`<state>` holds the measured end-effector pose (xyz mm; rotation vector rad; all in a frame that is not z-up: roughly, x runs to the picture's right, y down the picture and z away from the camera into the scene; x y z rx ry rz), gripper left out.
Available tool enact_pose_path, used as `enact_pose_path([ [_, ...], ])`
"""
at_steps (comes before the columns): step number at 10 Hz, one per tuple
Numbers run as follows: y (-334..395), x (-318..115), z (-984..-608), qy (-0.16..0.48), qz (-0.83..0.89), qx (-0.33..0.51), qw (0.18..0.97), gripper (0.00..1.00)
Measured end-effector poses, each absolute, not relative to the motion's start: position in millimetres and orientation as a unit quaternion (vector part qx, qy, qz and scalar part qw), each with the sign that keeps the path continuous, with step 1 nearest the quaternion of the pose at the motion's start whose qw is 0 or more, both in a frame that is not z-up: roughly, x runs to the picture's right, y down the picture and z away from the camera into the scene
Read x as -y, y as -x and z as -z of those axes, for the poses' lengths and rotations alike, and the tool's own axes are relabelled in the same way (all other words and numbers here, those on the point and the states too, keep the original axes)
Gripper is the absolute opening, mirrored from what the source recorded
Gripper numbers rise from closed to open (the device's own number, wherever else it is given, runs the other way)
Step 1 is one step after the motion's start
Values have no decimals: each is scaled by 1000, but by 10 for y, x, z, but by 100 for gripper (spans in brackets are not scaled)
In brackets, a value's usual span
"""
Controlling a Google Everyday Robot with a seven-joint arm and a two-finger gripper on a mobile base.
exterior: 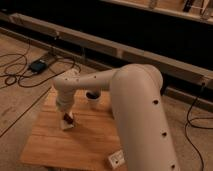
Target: Place the pepper on the white sponge
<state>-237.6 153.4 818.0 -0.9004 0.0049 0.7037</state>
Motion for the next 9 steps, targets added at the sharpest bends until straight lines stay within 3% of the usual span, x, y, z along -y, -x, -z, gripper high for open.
enact_pose_path([
  [6, 2408, -1608, -8279, 455, -315, 9, 833, 75],
  [9, 2416, -1617, -8286, 465, -309, 9, 830, 80],
])
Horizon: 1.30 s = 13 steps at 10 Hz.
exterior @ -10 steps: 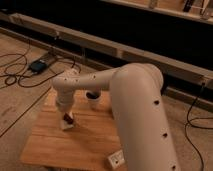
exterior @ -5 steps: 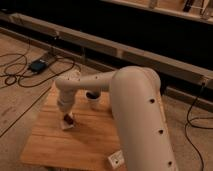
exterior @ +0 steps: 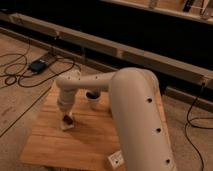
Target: Place the pepper on the white sponge
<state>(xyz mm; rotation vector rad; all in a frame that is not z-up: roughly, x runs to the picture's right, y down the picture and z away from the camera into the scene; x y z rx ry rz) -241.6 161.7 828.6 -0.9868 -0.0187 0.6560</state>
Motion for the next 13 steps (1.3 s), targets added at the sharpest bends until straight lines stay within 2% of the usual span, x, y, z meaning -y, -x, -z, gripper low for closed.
enact_pose_path([
  [13, 2329, -1418, -8279, 455, -318, 29, 831, 80],
])
